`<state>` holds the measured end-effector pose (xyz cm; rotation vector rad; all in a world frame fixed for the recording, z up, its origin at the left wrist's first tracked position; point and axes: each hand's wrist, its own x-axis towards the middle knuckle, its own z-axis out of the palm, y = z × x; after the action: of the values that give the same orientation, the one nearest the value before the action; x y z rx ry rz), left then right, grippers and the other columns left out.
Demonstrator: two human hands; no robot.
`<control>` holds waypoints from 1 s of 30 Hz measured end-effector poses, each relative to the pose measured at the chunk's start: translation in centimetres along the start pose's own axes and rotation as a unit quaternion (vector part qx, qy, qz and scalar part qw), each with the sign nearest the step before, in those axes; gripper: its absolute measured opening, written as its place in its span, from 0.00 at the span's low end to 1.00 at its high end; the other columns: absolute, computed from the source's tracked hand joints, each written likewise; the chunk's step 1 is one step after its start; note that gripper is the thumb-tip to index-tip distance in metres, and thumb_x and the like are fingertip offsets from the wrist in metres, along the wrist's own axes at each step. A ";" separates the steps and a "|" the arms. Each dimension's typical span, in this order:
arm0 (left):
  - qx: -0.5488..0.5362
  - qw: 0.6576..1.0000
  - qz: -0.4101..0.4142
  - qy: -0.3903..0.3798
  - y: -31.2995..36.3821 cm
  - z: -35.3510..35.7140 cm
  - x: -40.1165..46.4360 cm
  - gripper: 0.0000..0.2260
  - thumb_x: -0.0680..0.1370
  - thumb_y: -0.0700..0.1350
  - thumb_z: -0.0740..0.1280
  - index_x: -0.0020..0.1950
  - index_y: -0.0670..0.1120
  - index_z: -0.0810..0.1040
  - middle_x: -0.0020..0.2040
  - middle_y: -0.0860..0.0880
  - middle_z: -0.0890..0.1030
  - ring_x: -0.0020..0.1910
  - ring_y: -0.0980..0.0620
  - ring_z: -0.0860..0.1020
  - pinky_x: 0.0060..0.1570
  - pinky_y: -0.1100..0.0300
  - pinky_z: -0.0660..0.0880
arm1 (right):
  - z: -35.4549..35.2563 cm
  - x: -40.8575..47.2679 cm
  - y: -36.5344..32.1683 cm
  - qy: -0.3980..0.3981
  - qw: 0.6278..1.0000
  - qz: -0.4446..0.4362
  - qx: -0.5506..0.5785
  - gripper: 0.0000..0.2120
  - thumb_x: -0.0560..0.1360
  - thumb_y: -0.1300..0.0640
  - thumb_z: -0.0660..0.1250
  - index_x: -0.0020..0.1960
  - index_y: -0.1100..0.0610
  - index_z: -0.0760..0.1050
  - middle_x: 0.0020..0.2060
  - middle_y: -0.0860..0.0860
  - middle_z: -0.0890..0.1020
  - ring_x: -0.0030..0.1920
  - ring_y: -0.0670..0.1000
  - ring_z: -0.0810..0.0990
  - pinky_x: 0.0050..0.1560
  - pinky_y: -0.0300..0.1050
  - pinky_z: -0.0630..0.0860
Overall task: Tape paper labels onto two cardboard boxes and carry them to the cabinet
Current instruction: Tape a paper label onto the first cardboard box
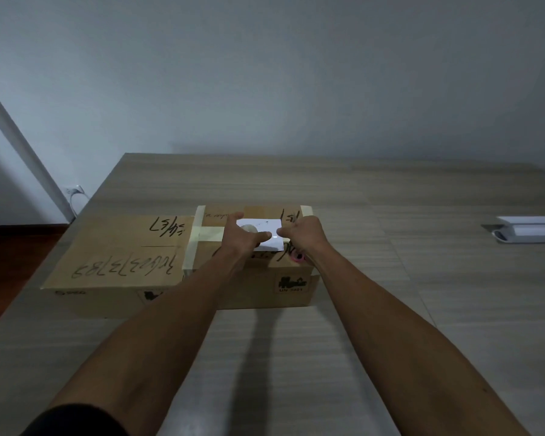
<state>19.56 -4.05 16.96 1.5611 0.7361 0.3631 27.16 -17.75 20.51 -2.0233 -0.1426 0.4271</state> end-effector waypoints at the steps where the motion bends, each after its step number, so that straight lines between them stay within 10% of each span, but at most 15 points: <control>1: 0.018 1.000 -0.009 0.001 -0.1 0.2 0.2 0.40 0.68 0.39 0.83 0.75 0.46 0.66 0.71 0.42 0.72 0.64 0.42 0.75 0.61 0.48 0.78 | 0.2 0.0 0.2 0.009 1.000 0.014 -0.018 0.19 0.70 0.64 0.77 0.31 0.61 0.67 0.26 0.55 0.70 0.24 0.52 0.70 0.28 0.40 0.66; 13: 0.153 0.985 -0.067 0.034 -0.1 2.9 1.0 0.44 0.66 0.39 0.84 0.76 0.48 0.64 0.70 0.41 0.76 0.65 0.40 0.77 0.58 0.52 0.75 | 2.2 0.3 1.9 0.080 0.986 0.066 -0.127 0.20 0.70 0.61 0.76 0.60 0.61 0.78 0.55 0.58 0.84 0.52 0.60 0.84 0.45 0.48 0.81; 30: 0.196 0.976 -0.085 0.038 -1.4 4.0 1.5 0.48 0.64 0.42 0.83 0.77 0.53 0.60 0.65 0.42 0.77 0.60 0.39 0.76 0.57 0.45 0.80 | 3.0 0.5 2.8 0.098 0.977 0.057 -0.180 0.14 0.74 0.61 0.75 0.59 0.61 0.79 0.55 0.57 0.84 0.52 0.59 0.84 0.38 0.44 0.72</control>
<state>22.82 -6.17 14.78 1.8435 1.0408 0.1552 26.28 -16.44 16.69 -2.4263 0.0207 0.2838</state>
